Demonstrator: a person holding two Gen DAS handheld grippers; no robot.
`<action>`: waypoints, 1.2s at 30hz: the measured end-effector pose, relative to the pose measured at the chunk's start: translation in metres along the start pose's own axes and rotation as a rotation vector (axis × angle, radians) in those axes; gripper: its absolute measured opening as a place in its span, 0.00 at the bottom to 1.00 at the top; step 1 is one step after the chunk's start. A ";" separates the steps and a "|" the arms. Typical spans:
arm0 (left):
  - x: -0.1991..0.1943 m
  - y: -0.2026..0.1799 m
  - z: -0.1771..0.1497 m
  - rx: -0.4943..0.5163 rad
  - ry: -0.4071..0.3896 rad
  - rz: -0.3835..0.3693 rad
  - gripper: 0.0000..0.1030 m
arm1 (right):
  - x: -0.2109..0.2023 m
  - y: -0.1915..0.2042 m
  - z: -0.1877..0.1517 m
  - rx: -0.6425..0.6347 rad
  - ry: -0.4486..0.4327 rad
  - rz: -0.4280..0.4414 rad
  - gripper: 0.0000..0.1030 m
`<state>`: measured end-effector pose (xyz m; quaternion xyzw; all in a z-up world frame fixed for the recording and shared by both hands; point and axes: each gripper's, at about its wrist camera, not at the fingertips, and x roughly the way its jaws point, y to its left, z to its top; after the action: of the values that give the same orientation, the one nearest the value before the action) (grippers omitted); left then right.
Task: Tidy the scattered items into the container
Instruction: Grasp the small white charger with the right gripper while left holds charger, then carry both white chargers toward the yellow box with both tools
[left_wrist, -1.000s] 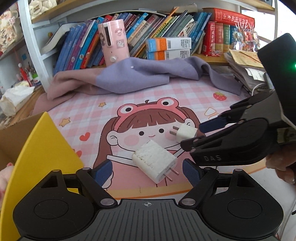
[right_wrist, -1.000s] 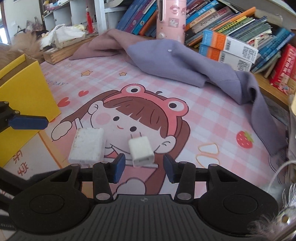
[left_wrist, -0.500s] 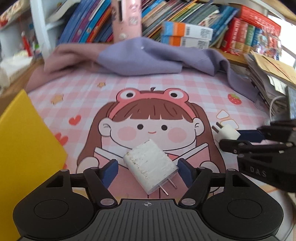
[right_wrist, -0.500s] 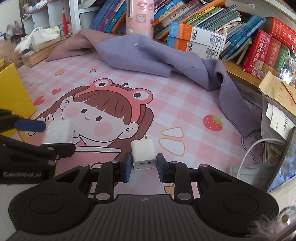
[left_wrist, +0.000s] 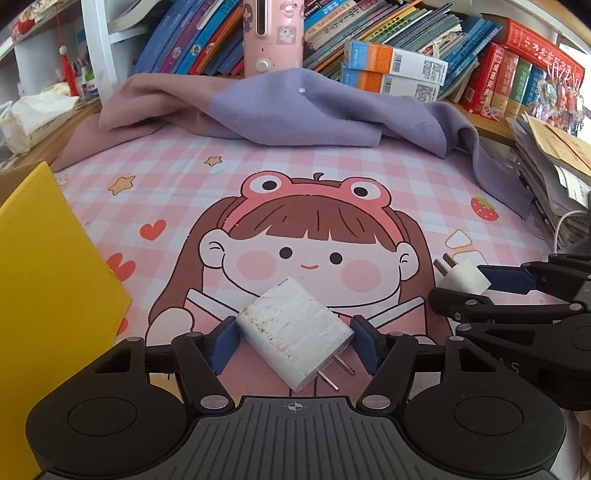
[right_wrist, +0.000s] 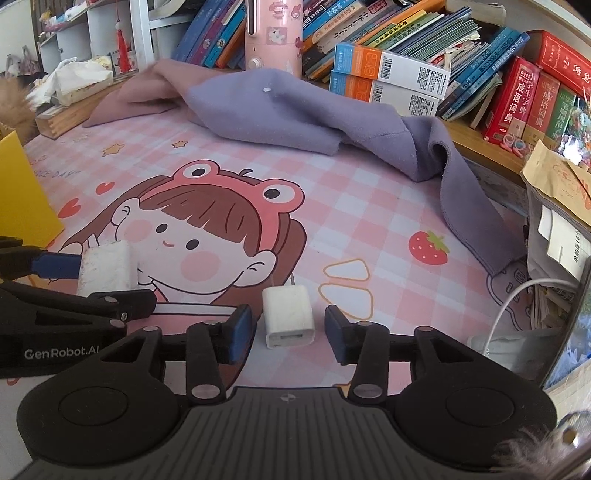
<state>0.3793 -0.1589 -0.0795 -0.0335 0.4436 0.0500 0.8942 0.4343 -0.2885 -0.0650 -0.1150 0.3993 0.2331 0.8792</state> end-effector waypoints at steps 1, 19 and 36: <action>0.001 0.000 0.000 0.005 0.000 0.002 0.65 | 0.001 0.000 0.001 -0.001 -0.001 0.000 0.41; -0.007 0.001 -0.004 0.038 -0.013 -0.007 0.63 | -0.008 0.005 0.000 0.008 -0.008 0.020 0.24; -0.081 0.003 -0.025 0.152 -0.115 -0.105 0.63 | -0.080 0.025 -0.015 0.034 -0.072 0.028 0.24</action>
<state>0.3102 -0.1635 -0.0298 0.0141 0.3915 -0.0286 0.9196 0.3667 -0.2979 -0.0147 -0.0859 0.3731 0.2425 0.8914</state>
